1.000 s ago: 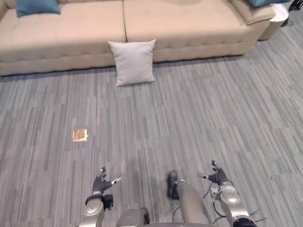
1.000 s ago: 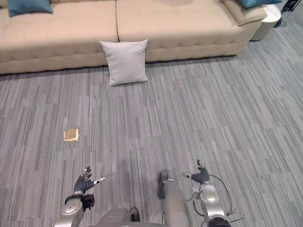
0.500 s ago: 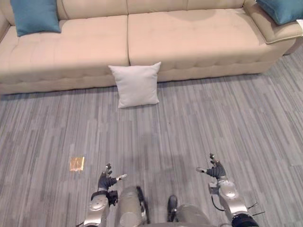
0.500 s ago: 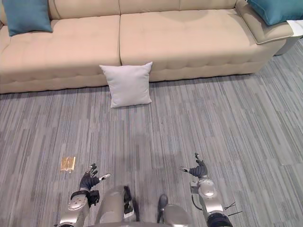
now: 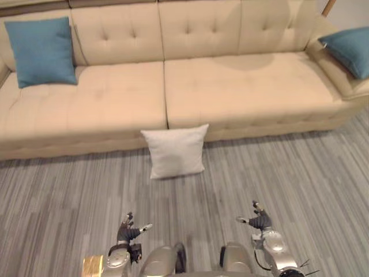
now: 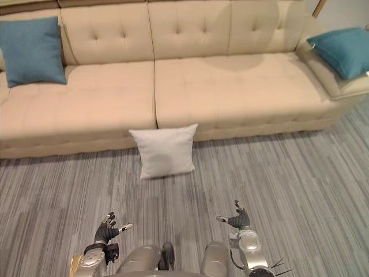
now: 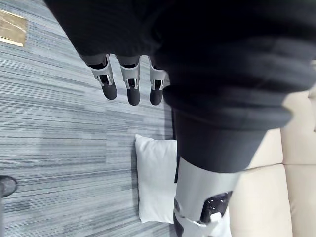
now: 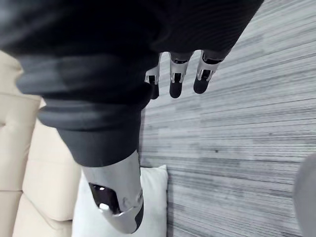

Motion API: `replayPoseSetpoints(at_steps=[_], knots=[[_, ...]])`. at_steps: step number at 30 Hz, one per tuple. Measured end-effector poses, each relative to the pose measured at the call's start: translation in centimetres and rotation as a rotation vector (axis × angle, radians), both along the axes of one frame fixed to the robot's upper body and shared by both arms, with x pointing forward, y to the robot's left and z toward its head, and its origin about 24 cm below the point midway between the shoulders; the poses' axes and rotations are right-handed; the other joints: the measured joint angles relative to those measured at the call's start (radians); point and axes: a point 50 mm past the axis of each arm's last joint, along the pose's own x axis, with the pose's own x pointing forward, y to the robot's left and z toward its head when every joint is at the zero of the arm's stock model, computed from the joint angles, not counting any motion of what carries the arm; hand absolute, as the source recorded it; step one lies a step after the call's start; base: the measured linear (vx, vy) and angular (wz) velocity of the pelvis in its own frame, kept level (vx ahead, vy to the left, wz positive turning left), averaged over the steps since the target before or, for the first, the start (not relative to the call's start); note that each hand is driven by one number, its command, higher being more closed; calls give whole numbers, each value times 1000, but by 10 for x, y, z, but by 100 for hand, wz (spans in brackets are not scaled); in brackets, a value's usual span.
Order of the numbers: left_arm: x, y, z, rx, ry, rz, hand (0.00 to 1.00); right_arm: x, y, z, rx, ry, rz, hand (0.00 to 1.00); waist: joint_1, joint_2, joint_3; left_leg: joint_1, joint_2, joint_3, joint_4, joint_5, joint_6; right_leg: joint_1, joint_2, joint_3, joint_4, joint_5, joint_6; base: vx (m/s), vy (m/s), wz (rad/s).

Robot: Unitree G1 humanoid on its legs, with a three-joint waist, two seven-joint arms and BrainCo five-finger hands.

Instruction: Pick up cushions and gather them together orderly.

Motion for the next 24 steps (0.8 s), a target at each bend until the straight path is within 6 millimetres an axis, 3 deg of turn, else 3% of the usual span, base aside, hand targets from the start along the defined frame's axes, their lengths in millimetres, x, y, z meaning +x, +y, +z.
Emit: replayPoseSetpoints(at_steps=[1,2,3,4,5,6,7,9,10,11,13,15,16,18,19,20,24], knots=[[0,0,0,1,0,-4,0,-5,-1,-3,0,17,-7,0,-20,-9,-4,26,-6,-23,-21,-12,-23,11,35,3,-244,89,-8,585,-129,79],[1,0,0,1,0,-6,0,-9,-3,-4,-2,29,-14,0,-23,-15,-6,40,-10,-35,-27,-24,-43,17,45,13,-326,175,-28,393,-108,79],[4,-7,-2,-13,5,-14,0,-20,-11,-9,-13,63,-40,0,-24,-1,-12,67,3,-69,-15,-46,-78,27,55,28,-303,248,-97,620,-179,46],[4,-11,-3,-22,5,-20,0,-28,-15,-13,-14,98,-63,0,-15,19,-26,46,28,-69,52,-43,-102,33,61,10,-283,213,-109,527,-160,38],[5,-12,-3,-23,4,-21,0,-27,-15,-13,-11,100,-67,0,-15,22,-27,23,41,-68,118,-40,-121,43,63,0,-276,192,-109,729,-246,31],[5,-13,-3,-28,3,-13,0,-28,-12,-12,-1,92,-75,0,-20,30,-24,-56,85,-41,363,-4,-189,109,76,-23,-286,147,-122,497,-188,36],[3,-15,-3,-40,1,3,0,-29,-11,-12,2,86,-76,0,-15,41,-24,-120,144,-15,539,36,-232,171,100,-27,-313,127,-133,584,-214,18],[-2,-16,-5,-51,9,22,0,-29,-6,-12,20,78,-82,0,-1,42,-30,-179,232,56,716,20,-210,260,130,-26,-356,109,-146,405,-110,-21],[-4,-19,-7,-59,15,22,0,-25,-3,-10,35,60,-90,0,14,30,-37,-231,270,100,721,-1,-177,319,129,-17,-398,103,-147,325,-61,-24],[-4,-20,-7,-63,16,22,0,-24,-2,-10,37,56,-92,0,14,23,-40,-251,268,105,679,-8,-165,339,124,-9,-414,103,-147,476,-45,-32],[-4,-23,-8,-70,17,23,0,-19,-5,-8,35,44,-105,0,25,22,-42,-299,261,102,474,-8,-165,369,105,19,-441,103,-141,396,30,-41],[-4,-24,-9,-74,27,22,0,-22,-10,-9,34,54,-128,0,33,24,-41,-312,238,63,272,12,-187,383,80,40,-443,88,-115,258,119,-34],[-4,-25,-11,-78,41,19,0,-28,-14,-12,27,73,-145,0,33,31,-44,-310,217,32,156,60,-215,401,66,48,-443,69,-85,284,200,-26],[-8,-30,-15,-90,65,16,0,-35,-25,-12,-5,90,-148,0,36,82,-61,-309,220,-15,68,280,-213,414,79,63,-424,29,-42,325,307,-24],[-8,-26,-16,-79,79,14,0,-39,-24,-16,-2,114,-151,0,31,71,-52,-296,202,-9,83,252,-188,419,59,78,-404,1,-18,212,273,-10],[-8,-20,-15,-61,77,14,0,-40,-20,-17,9,117,-146,0,29,44,-56,-277,164,1,59,246,-179,419,21,85,-397,-9,-2,128,197,-1],[-9,-7,-13,-22,80,10,0,-31,-14,-14,11,97,-119,0,13,24,-54,-283,104,22,65,208,-136,419,-42,88,-411,-21,31,159,211,3]])
